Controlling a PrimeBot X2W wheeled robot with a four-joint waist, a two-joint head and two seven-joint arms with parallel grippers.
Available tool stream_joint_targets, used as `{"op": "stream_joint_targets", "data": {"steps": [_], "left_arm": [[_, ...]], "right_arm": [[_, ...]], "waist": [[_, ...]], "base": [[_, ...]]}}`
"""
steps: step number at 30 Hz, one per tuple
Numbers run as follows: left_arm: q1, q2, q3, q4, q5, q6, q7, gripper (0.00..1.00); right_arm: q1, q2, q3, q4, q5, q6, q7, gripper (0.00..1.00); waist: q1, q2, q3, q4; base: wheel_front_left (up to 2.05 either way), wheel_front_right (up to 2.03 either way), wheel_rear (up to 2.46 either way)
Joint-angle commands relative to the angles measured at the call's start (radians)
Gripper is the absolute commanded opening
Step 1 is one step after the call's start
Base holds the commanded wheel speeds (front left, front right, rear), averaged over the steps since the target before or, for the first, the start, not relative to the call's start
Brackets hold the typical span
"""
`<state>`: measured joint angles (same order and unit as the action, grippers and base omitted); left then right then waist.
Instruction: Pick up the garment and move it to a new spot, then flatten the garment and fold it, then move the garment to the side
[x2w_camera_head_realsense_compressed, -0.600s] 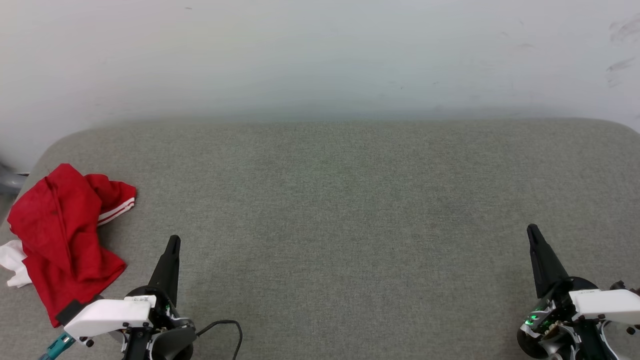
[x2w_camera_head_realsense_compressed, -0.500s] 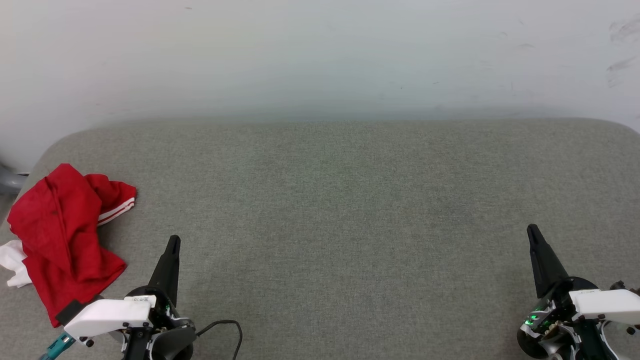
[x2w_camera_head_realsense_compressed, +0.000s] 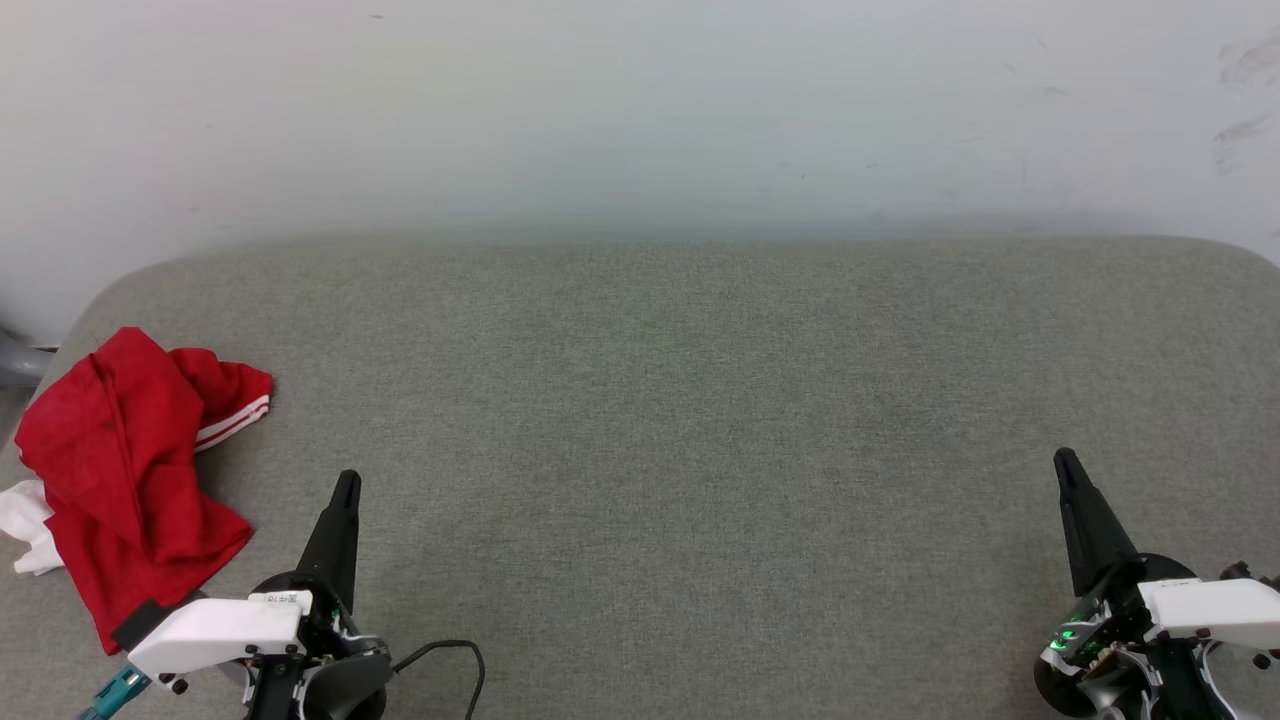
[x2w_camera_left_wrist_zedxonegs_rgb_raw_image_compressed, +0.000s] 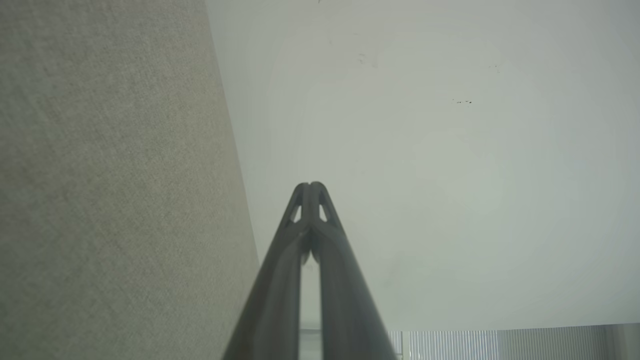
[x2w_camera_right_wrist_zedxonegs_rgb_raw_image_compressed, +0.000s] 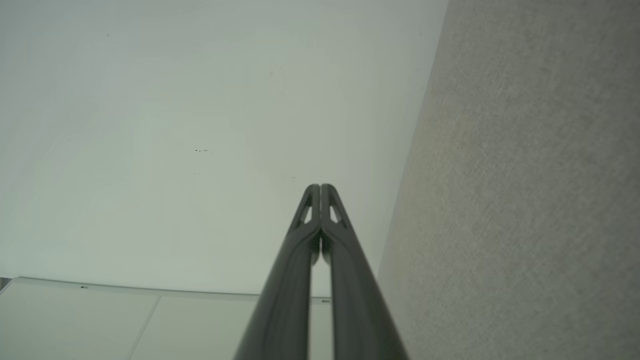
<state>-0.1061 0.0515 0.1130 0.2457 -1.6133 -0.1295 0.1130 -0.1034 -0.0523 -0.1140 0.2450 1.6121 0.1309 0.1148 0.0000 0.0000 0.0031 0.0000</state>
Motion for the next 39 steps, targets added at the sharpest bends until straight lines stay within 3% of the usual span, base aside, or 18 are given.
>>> {"op": "stream_joint_targets", "data": {"steps": [1, 4, 5, 24, 39], "left_arm": [[-0.007, -0.002, 0.002, -0.001, 0.003, -0.003, 0.003, 0.0], [-0.007, -0.002, 0.002, -0.001, 0.003, -0.003, 0.003, 0.0], [0.0, 0.0, 0.0, 0.0, 0.0, 0.0, 0.0, 1.0], [-0.024, -0.001, -0.077, -0.031, 0.058, 0.0, -0.085, 1.0], [-0.023, 0.001, -0.089, -0.073, 0.394, 0.0, -0.146, 1.0]], "right_arm": [[-0.013, 0.006, 0.001, 0.001, 0.0, 0.0, 0.0, 0.0], [-0.013, 0.006, 0.001, 0.001, 0.0, 0.0, 0.0, 0.0], [0.0, 0.0, 0.0, 0.0, 0.0, 0.0, 0.0, 1.0], [0.013, -0.01, 0.048, -0.044, -0.046, 0.0, -0.082, 1.0], [0.007, -0.018, 0.072, -0.062, -0.399, 0.0, -0.146, 1.0]], "waist": [[0.0, 0.0, 0.0, 0.0], [0.0, 0.0, 0.0, 0.0], [0.0, 0.0, 0.0, 0.0], [0.0, 0.0, 0.002, 0.001], [0.0, 0.0, 0.003, 0.001]], "base": [[0.0, 0.0, 0.0], [0.0, 0.0, 0.0], [0.0, 0.0, 0.0], [0.0, 0.0, 0.0], [0.0, 0.0, 0.0]]}}
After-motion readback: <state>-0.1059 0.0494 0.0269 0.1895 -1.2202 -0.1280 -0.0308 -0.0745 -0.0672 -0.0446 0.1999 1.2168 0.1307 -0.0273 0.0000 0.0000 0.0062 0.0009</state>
